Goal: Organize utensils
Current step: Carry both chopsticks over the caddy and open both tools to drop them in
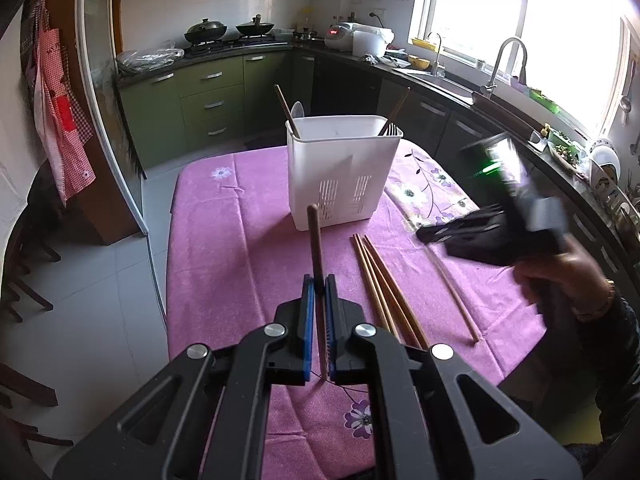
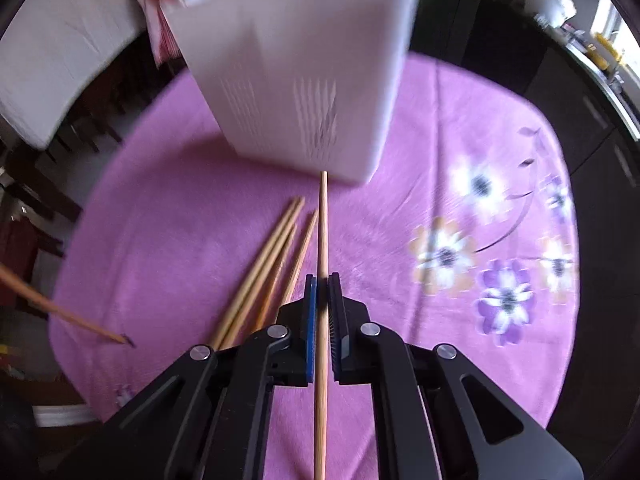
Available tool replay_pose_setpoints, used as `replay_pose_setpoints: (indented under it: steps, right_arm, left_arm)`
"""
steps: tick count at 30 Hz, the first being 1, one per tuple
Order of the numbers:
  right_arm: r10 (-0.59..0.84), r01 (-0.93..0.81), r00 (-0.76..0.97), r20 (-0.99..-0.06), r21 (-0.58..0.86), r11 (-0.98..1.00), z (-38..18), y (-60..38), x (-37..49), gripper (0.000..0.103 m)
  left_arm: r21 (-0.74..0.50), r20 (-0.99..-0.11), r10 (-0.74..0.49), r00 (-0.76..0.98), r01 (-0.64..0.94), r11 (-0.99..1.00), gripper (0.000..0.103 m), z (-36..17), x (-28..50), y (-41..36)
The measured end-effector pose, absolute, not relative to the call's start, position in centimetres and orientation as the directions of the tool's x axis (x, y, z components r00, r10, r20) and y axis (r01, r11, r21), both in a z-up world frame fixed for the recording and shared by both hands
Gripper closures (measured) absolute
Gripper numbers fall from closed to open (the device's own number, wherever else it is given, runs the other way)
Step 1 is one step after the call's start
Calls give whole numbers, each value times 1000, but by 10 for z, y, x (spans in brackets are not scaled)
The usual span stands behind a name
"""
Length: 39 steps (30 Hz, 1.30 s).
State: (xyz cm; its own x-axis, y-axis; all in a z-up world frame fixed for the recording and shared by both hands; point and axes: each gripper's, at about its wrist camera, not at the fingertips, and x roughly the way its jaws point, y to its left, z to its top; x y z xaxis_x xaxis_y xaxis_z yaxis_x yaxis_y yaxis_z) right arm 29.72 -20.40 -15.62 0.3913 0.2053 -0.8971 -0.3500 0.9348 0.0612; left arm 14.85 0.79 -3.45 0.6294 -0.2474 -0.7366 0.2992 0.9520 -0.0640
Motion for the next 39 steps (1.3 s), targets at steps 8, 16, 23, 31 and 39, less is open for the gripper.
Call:
replay_pose_setpoints:
  steps: [8,16,23,31,39]
  right_arm:
    - [315,-348,609,-728,111,931,-68,-262,219,96]
    - [329,-341,648,-687,125,932,-55,-299,186,96]
    - [346,-356,648,-679,131,925,-58,-295,182,96]
    - [359,-359,647,-672,147,922,-60,-301,182,96]
    - [372,-359,652,-661,163,919,-61,-311,179,96]
  left_arm:
    - [-38,-741,-235,630,309,950,98,-34,147,-1]
    - [-36,-743,-231,628,307,951,98,-33,144,-3]
    - [-38,-737,-242,632,319,947,98,-19,145,-6]
    - [-57,-714,-285,640,352,934,98,29,169,-15]
    - [-66,-654,-308,691,353,933,98,97,213,-23]
